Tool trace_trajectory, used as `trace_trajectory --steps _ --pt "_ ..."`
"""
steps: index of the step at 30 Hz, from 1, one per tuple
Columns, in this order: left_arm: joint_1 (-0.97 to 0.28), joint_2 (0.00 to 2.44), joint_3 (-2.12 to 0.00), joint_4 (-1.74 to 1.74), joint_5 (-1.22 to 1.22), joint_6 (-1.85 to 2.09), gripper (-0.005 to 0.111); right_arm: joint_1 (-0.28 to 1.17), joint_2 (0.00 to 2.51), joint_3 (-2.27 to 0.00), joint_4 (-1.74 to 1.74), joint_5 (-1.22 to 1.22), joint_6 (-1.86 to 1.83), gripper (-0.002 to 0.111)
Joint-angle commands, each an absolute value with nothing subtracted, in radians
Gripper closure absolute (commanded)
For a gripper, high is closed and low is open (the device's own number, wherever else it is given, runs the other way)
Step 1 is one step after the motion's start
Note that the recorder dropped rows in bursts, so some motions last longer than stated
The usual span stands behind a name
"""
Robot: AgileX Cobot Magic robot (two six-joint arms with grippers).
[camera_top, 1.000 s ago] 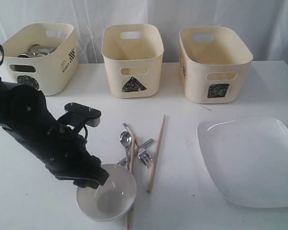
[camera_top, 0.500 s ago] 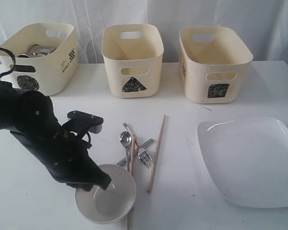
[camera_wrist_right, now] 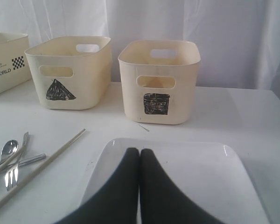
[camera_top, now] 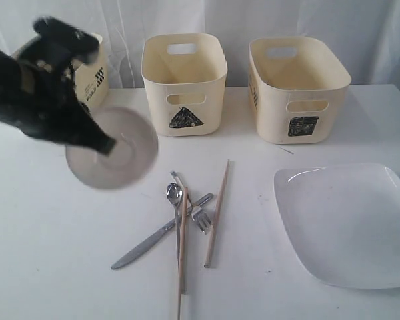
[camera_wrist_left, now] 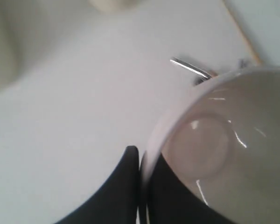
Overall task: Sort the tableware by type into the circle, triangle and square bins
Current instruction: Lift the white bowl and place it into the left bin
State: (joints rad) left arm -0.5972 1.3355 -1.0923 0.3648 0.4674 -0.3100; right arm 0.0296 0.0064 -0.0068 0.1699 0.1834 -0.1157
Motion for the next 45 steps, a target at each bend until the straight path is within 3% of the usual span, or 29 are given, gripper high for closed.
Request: trace_trajectory --steps 1,8,14,21,30,32,37,42,45 --pt "-0.464 1.334 -1.192 0.75 0.394 -0.632 0.107 0.031 0.0 0.0 0.166 0.178 -0.116 0.108" --pt "-0.16 1.511 -1.376 0.792 0.036 -0.684 0.107 0.031 0.0 0.0 0.166 0.178 -0.116 0.108" --pt "-0.043 1.797 -1.578 0.766 -0.068 -0.684 0.107 0.031 0.0 0.0 0.166 0.178 -0.116 0.108" --pt "-0.033 2.032 -1.738 0.763 -0.11 -0.684 0.107 0.031 0.0 0.0 0.166 0.178 -0.116 0.108" --pt "-0.033 2.156 -1.83 0.763 -0.077 -0.677 0.107 0.031 0.0 0.0 0.166 0.178 -0.116 0.108" --pt "-0.033 2.164 -1.83 0.763 -0.077 -0.677 0.102 0.031 0.0 0.0 0.166 0.178 -0.116 0.108" --pt "-0.045 2.137 -1.828 0.763 -0.017 -0.697 0.069 0.031 0.0 0.0 0.166 0.178 -0.116 0.108" --pt "-0.084 2.049 -1.823 0.756 0.109 -0.702 0.067 0.031 0.0 0.0 0.166 0.178 -0.116 0.108" --pt "-0.095 1.97 -1.761 0.751 0.062 -0.704 0.07 0.031 0.0 0.0 0.166 0.178 -0.116 0.108"
